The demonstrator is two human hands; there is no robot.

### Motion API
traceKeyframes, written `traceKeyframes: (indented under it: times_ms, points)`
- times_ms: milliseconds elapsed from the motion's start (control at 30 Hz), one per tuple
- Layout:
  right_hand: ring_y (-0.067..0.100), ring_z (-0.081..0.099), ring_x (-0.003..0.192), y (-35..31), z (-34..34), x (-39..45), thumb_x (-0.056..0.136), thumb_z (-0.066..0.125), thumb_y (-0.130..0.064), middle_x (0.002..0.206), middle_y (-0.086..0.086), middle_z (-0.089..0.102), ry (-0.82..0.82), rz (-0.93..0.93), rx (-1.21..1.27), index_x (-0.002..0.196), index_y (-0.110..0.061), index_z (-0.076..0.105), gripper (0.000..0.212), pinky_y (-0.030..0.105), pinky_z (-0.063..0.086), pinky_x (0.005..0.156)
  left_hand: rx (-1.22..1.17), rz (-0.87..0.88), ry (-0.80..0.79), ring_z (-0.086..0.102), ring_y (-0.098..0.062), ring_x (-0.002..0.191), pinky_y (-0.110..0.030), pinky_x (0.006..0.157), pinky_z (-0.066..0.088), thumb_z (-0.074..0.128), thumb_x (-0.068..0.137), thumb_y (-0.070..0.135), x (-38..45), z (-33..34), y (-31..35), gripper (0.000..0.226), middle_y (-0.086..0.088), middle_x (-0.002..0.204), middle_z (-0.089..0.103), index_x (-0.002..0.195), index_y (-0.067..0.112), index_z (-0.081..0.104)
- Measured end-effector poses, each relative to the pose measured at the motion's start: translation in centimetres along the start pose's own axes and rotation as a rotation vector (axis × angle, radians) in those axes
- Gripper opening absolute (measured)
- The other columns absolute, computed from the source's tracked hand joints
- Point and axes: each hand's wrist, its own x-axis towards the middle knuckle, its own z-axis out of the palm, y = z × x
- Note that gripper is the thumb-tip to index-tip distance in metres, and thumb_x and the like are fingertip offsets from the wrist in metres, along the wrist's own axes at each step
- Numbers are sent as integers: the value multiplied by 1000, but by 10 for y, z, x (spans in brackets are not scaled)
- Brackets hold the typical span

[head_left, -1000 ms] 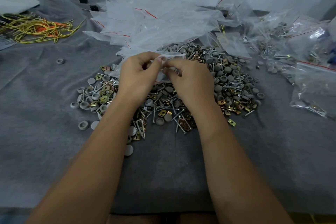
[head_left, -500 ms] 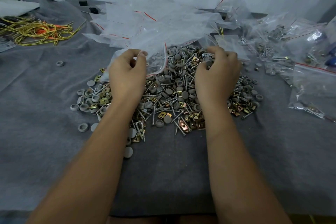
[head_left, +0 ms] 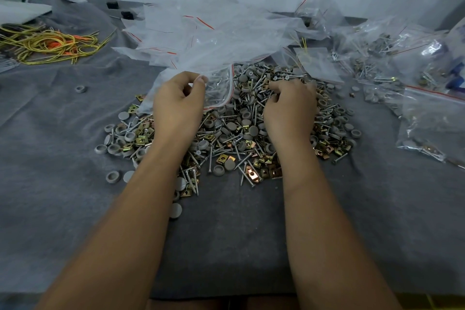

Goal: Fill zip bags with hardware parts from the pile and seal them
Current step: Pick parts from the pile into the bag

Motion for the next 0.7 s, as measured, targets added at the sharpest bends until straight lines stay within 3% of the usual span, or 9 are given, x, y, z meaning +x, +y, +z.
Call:
traceKeyframes:
  times_ms: [133,233,333,467,567,700]
  points:
    - [22,54,109,-2,0,0,88,53,2,107,3,67,-28,12,200,120,-15,67,39,42,50,89,7,8,-4,32,-4,38,-17,41,25,50,98,24,0,0,1,19,16,38,37,95,21,68]
    - [15,58,105,-8,-1,-3,86,52,6,116,2,63,-36,3,341,123,-17,64,45,33,51,89,-4,12,-12,30,-4,37,-17,40,23,50,98,24,-1,1,1,19,15,37,36,94,19,68]
    - [21,49,116,-7,1,-4,85,55,1,121,4,57,-31,-53,200,124,-18,64,44,36,47,95,-7,6,-14,30,-3,37,-17,40,24,50,99,24,-1,1,1,19,15,37,36,94,21,68]
    - [28,47,113,-2,1,-2,89,58,-13,112,4,64,1,-49,-73,116,-20,69,30,37,39,94,-8,-8,-8,32,-3,37,-16,39,25,50,98,23,0,1,1,19,16,38,37,94,24,69]
    - [28,54,108,-2,3,-2,89,56,-8,106,4,68,-5,-54,-36,113,-19,70,30,38,40,98,1,-9,-8,32,-3,38,-17,40,27,51,98,23,0,2,1,19,15,39,39,94,25,69]
    - [20,59,98,-7,2,-2,88,56,1,101,2,67,49,-90,202,109,-16,71,30,38,51,86,-1,-8,-17,31,-2,38,-21,41,30,50,98,24,-1,2,1,19,15,39,38,94,25,69]
